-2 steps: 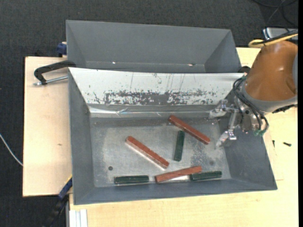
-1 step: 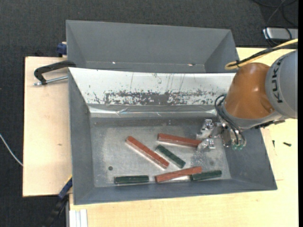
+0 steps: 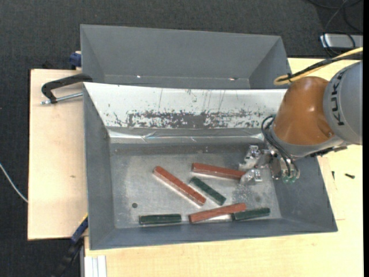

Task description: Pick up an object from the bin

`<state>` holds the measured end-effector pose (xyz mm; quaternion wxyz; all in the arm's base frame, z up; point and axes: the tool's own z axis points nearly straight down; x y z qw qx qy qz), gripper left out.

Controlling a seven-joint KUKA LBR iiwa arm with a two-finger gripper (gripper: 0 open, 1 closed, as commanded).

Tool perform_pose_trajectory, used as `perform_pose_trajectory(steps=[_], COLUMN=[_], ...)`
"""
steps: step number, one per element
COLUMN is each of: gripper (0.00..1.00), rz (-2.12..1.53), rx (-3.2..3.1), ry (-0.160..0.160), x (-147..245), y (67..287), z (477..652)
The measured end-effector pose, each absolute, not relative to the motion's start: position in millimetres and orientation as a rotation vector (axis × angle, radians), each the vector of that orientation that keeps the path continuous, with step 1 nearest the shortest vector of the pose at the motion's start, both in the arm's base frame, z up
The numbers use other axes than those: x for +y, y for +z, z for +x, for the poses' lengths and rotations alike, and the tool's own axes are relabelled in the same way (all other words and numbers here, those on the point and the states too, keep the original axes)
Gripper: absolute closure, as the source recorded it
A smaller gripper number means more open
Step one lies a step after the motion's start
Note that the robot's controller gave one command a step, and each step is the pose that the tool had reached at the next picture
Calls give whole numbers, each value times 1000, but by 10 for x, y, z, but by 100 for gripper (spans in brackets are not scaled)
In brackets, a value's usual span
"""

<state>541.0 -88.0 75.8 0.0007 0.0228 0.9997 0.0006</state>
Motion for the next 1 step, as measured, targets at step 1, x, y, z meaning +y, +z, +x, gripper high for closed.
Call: perform_pose_trajectory(steps=[1], gripper=[100], rz=[74], rx=[3136], ry=[0], x=[-673], y=[2038], z=[5310])
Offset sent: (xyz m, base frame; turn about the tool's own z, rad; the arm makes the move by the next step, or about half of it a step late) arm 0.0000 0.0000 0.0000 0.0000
